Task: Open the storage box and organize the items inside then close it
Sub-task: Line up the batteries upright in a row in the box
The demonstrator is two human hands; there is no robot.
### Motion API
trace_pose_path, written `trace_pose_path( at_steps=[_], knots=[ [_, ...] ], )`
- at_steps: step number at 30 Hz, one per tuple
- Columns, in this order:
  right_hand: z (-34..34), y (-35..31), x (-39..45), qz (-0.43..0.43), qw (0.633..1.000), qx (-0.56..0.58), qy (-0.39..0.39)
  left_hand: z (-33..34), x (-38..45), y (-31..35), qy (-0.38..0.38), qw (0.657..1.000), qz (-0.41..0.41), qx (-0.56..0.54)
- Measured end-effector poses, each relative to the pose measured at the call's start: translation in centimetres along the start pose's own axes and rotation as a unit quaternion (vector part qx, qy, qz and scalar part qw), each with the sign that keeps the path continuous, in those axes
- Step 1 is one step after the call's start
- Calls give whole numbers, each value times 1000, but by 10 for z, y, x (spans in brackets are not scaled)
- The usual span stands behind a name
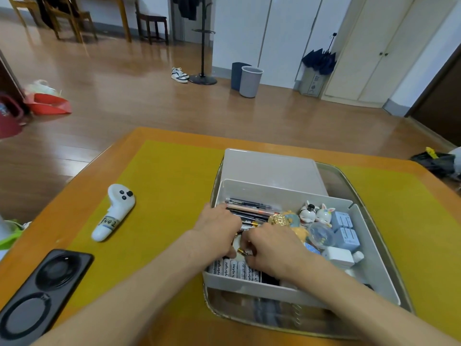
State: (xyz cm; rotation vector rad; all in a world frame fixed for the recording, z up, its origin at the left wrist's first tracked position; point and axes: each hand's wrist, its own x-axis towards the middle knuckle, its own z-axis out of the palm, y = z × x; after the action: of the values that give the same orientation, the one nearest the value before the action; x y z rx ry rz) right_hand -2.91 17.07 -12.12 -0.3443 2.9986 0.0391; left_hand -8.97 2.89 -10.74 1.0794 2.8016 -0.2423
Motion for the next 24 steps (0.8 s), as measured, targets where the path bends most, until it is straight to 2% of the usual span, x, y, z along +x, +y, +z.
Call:
trace_pose_path(
  at_steps=[8,12,14,16,20,24],
  knots=[
    [1,-2,7,35,997,61,1,-10,-8,-25,67,992,60,-89],
    [3,-10,11,95,983,153,24,-16,-8,-39,109,989,63,-77],
    [2,-10,11,103,969,222,19,-15,-9,-41,111,989,65,-69],
    [-4,-5,7,94,966,237,47,-14,-9,-39,100,991,69,-60],
    [-15,18,-6,22,990,87,108,-15,-2,-34,76,993,68,-52],
    [-15,18,-10,-49,995,-61,69,-18,5,-28,31,998,55,-9]
  ],
)
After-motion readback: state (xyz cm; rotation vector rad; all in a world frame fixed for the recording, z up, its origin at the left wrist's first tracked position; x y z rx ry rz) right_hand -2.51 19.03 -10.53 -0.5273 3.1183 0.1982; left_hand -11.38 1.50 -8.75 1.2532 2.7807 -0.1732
